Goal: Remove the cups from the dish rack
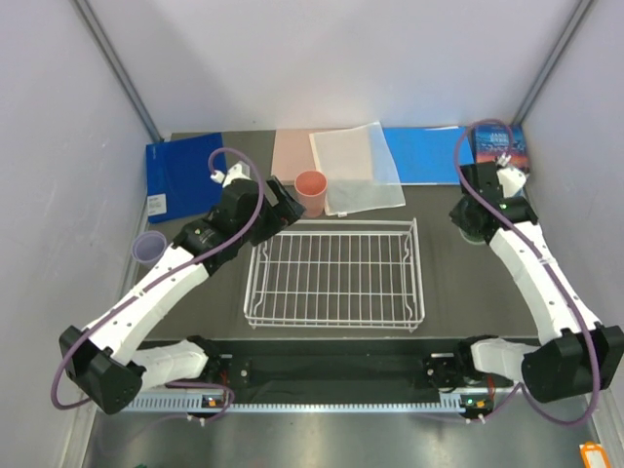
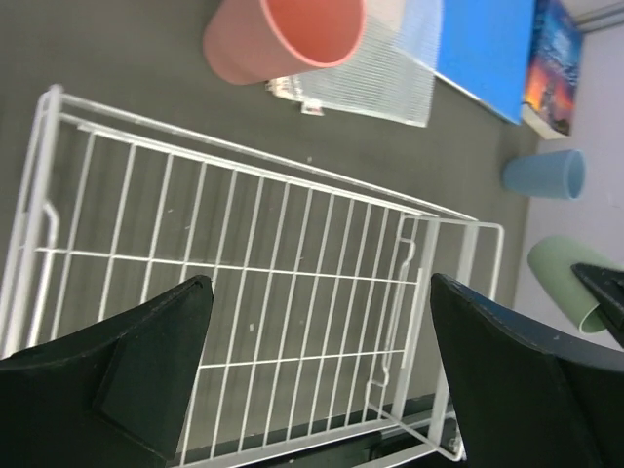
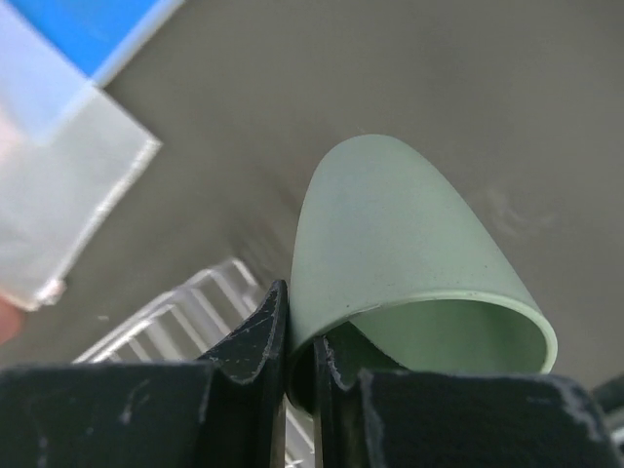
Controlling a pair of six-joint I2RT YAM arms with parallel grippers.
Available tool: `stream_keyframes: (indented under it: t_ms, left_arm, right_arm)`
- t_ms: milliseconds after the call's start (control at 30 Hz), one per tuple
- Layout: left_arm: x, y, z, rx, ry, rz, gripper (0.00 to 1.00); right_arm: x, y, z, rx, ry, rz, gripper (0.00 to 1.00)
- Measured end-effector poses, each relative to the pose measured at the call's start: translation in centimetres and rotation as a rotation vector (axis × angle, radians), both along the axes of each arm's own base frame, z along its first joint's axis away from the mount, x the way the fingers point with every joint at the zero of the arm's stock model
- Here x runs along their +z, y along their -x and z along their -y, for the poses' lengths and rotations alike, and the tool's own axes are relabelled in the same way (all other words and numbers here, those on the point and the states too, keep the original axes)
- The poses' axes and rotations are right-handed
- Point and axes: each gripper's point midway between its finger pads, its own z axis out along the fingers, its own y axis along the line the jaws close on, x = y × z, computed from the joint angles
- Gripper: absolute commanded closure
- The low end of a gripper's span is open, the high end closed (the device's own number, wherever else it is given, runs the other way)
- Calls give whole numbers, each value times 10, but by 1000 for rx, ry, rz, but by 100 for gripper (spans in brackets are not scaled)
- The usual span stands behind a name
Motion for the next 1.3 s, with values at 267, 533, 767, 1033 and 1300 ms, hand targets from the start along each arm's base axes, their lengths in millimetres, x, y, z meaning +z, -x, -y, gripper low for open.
stream_keyframes:
  t_ms: [267, 533, 767, 1033, 1300]
  left_arm:
    - [-19, 8, -16, 37, -80, -63, 4]
    - [-38, 8, -16, 32, -128, -125, 5]
    - [-52, 5, -13, 16, -177, -178, 5]
    - [-48, -1, -9, -7, -198, -171, 4]
    - [-59, -4, -2, -36, -212, -203, 4]
  right_arm:
    - [-84, 46, 11, -32, -91, -257, 100]
    - [-116, 67, 16, -87, -174, -366, 100]
    - [-130, 58, 16, -106, -204, -445, 99]
    - [-131, 40, 14, -95, -207, -483, 84]
    - [-125, 41, 15, -75, -198, -467, 73]
